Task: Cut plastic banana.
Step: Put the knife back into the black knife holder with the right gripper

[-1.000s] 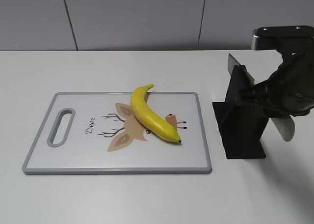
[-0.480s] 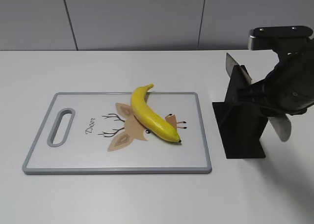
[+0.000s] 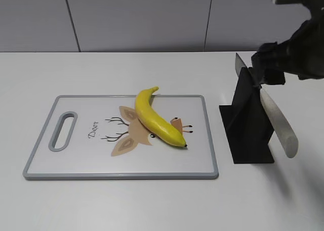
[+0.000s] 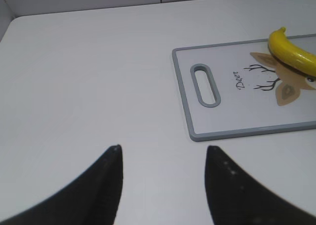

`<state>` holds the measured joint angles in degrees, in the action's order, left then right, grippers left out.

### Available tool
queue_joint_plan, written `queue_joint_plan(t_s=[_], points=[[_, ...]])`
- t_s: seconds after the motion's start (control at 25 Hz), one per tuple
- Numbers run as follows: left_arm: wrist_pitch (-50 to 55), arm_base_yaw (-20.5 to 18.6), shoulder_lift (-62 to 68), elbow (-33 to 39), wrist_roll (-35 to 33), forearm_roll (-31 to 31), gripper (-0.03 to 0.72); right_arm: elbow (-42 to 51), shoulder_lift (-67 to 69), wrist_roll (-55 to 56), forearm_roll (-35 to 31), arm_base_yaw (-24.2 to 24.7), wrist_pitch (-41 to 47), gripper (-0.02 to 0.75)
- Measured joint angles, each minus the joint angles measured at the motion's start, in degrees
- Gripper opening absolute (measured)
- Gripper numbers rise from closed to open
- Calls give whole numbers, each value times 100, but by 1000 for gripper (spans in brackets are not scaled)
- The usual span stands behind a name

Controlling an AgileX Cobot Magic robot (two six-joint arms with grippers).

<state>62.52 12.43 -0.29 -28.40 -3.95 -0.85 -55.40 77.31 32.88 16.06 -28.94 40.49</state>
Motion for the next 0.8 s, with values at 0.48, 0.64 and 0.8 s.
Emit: queue_joint_plan(t_s=[0.48,0.64,0.8], points=[[-4,0,0,0,0,0,519,-124,-1416,-4728,-2655,0,1841,592],[-4,0,0,0,0,0,519,58,-2072,-5241,-2792,0,1990,592],[-4,0,0,0,0,47,547,767,-2852,-5353,-2826,0,2006,591]])
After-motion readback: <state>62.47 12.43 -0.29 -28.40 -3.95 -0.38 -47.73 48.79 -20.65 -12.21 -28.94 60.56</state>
